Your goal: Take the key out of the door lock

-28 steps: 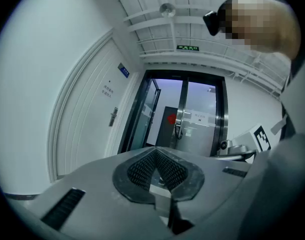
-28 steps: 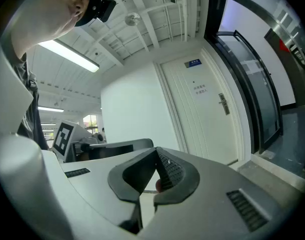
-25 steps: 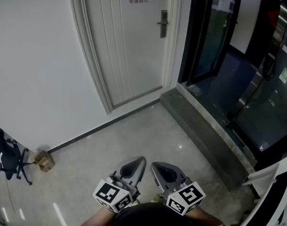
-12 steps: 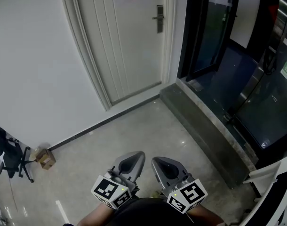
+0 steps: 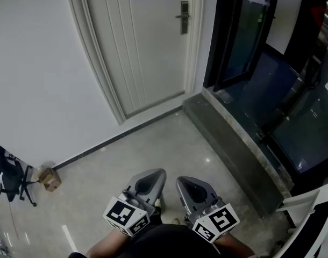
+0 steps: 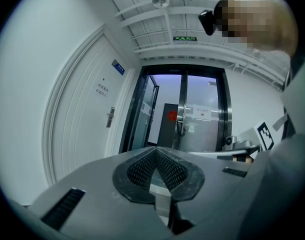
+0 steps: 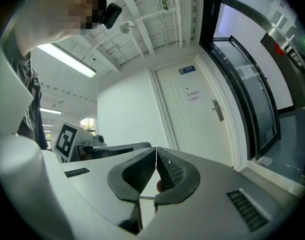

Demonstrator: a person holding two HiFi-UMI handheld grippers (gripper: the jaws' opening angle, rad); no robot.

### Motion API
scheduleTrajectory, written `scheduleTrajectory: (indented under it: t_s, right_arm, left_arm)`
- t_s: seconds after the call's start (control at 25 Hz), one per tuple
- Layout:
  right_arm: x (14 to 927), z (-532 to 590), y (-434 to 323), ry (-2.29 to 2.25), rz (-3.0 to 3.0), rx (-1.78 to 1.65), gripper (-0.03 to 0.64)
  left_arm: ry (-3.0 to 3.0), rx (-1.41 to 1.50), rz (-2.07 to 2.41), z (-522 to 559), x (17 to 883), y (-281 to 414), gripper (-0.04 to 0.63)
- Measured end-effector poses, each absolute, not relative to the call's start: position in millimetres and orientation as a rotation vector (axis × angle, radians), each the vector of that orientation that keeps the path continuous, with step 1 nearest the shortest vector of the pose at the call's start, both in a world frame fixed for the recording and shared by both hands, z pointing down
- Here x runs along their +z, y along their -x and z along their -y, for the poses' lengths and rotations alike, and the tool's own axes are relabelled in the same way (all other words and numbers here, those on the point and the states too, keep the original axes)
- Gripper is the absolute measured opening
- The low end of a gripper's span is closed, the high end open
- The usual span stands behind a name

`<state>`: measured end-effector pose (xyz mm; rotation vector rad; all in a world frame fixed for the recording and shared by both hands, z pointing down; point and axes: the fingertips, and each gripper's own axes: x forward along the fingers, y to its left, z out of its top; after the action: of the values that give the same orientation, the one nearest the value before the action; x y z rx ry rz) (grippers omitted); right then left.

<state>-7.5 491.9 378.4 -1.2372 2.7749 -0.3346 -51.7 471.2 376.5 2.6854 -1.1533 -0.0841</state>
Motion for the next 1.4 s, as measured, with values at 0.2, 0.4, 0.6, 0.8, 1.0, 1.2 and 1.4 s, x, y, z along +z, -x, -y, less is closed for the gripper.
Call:
scheduleTrajectory:
  t_s: [0.2, 0.4, 0.6, 0.8, 1.0, 1.2, 1.4]
  right_arm:
    - [380.4, -447.5, 16.8, 1.259, -2.771, -0.331, 0.015]
    - [380.1, -385.4, 26.0, 1.310, -2.759, -0.322, 0.015]
    - [376.2, -317.6, 43.4, 1.366, -2.729, -0.330, 0.015]
    - [375.1, -258.5, 58.5, 1.421, -2.692, -0.322, 0.015]
    - [372.3, -217.4, 67.4, 1.447, -2.670, -0.305, 0.015]
    - [371.3, -185.7, 66.0, 1.454, -2.646, -0.308, 0.015]
    - [376.6, -147.6, 57.2, 1.435, -2.636, -0.319, 0.015]
  left_arm:
    - [-2.697, -0.091, 1.126, -423.5, 380.5, 58.3, 0.005]
    - [-2.718, -0.101, 1.079, -362.0, 383.8, 65.5, 0.005]
    - [-2.719, -0.116, 1.021, -293.6, 382.5, 80.8, 0.005]
    - [-2.733, -0.115, 0.971, -236.6, 383.7, 95.6, 0.005]
    - [-2.733, -0.101, 0.942, -197.8, 387.7, 106.3, 0.005]
    - [-2.742, -0.101, 0.927, -168.1, 389.2, 106.8, 0.005]
    - [-2.737, -0.079, 0.935, -133.4, 397.7, 99.9, 0.005]
